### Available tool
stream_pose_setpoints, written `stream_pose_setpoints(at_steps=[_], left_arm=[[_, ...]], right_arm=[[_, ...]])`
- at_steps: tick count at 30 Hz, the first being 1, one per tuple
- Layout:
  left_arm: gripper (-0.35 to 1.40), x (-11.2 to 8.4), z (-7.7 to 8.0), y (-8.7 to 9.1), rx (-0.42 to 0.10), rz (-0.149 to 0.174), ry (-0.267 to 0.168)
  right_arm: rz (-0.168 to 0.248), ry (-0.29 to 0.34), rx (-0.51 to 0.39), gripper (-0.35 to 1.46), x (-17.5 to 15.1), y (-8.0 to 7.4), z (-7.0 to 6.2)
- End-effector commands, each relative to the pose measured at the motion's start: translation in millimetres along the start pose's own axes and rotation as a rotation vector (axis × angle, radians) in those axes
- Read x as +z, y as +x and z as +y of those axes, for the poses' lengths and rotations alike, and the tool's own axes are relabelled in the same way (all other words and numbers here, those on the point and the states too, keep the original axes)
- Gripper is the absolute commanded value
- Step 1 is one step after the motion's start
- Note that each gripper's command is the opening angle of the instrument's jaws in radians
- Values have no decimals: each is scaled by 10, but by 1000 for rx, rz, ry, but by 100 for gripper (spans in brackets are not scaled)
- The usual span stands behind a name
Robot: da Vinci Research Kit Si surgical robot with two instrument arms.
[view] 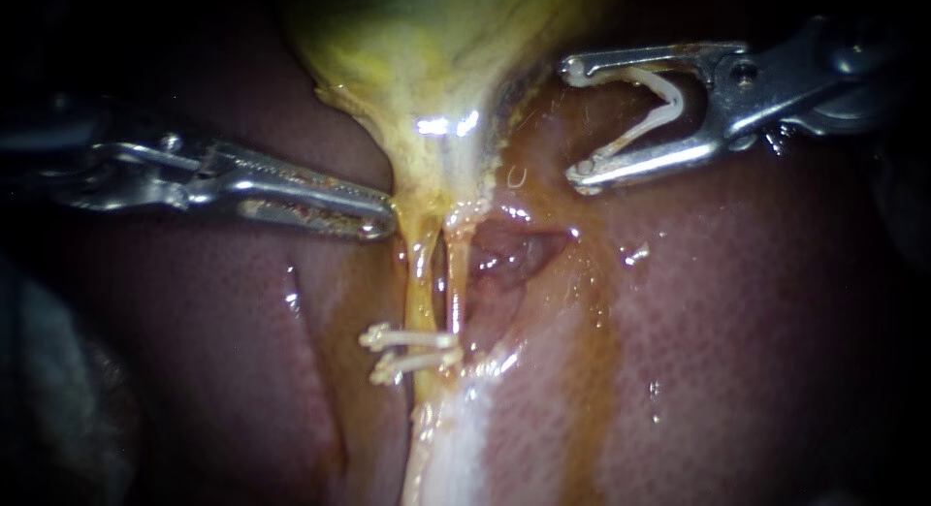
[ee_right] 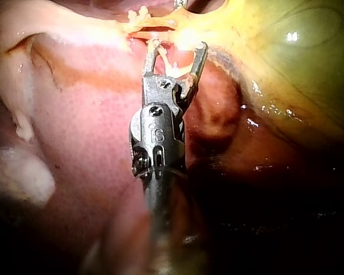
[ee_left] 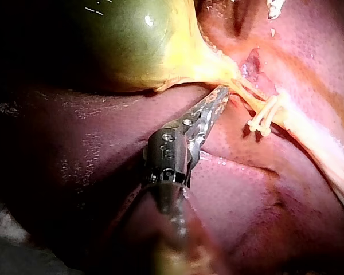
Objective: Clipping third clip left tube
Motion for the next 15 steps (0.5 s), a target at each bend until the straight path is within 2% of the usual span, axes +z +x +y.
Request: stream_pose_setpoints(at_steps=[1,4,10,12,15], left_arm=[[-35,-3,0,1,0,0,-2],[-35,-19,3,5,-3,-4,-15],[-35,-59,10,25,-5,11,10],[-35,-68,12,29,-2,17,13],[-35,-70,13,28,3,21,15]], right_arm=[[0,-1,1,50,0,0,0],[0,-1,1,50,0,0,0],[1,2,1,50,0,0,0],[1,2,1,50,1,0,0],[4,14,0,50,4,2,-3]])
